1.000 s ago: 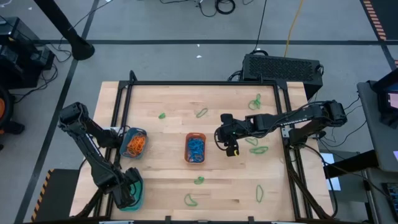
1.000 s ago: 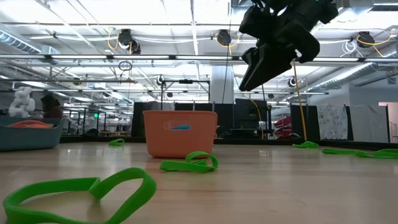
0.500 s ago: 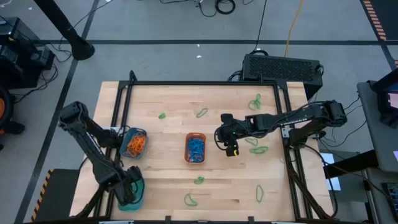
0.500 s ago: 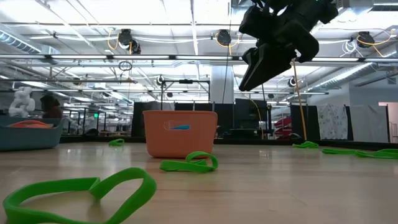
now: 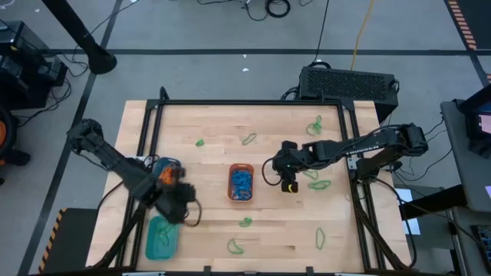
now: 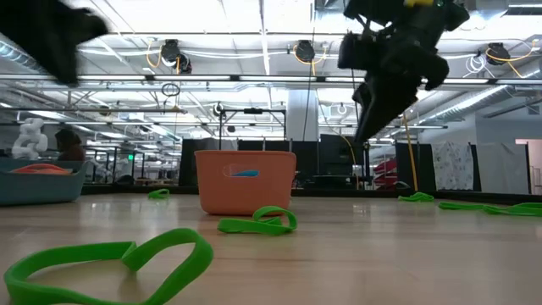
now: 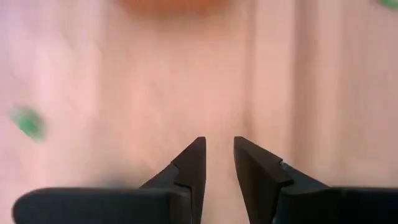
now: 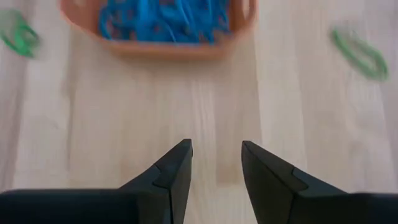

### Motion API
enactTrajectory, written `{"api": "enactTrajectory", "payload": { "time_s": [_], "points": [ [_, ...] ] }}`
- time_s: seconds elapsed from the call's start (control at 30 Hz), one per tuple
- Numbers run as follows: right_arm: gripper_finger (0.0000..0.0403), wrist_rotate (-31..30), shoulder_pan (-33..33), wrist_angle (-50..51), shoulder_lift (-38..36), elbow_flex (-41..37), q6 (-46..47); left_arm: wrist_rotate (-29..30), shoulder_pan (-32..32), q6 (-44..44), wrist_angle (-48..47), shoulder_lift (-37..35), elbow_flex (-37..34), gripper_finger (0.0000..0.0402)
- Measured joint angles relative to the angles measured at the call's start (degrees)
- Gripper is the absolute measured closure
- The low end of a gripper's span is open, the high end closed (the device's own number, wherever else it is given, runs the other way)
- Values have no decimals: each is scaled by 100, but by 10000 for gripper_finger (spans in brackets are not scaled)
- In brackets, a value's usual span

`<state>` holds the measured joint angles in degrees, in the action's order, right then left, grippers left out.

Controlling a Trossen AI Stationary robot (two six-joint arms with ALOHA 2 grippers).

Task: Sort rubber bands into baskets
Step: Put the green rubber band into the green bin

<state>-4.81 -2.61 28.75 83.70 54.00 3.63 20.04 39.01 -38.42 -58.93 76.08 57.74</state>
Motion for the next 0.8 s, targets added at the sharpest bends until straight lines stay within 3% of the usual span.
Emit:
{"api": "enactTrajectory", "payload": {
  "time_s": [0.17,0.37,0.5,0.6,0.8],
  "points": [
    [271,-776,0,715,0,0,609,289,-1109,2508,1264,-220,0,311],
    [271,-1010,305,1655,-357,-6,610,-256,-2339,4854,2774,-464,-386,311],
    [271,-1025,1141,1962,-1130,-41,372,-1083,-3243,5555,3901,-771,-1141,311],
    [271,-919,1966,1768,-1689,-252,334,-1876,-3913,5808,5299,-1028,-1894,311],
    [271,-674,3301,1200,-2055,-997,659,-2724,-4604,5558,8079,-1165,-2916,311]
  ]
}}
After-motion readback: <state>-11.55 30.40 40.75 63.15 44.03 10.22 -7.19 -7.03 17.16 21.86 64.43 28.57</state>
